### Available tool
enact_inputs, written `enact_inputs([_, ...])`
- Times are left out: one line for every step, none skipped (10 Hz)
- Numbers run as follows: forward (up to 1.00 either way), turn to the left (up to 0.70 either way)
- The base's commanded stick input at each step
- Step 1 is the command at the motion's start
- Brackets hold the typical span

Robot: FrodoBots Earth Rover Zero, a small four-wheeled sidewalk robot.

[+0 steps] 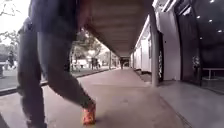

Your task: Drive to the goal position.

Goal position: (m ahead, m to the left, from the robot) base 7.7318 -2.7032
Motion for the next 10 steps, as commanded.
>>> enact_inputs([0.00,0.00])
enact_inputs([0.00,0.00])
enact_inputs([0.00,0.00])
enact_inputs([0.00,0.00])
enact_inputs([0.30,0.00])
enact_inputs([0.63,0.00])
enact_inputs([0.70,0.00])
enact_inputs([0.70,0.00])
enact_inputs([0.70,0.00])
enact_inputs([0.70,0.00])
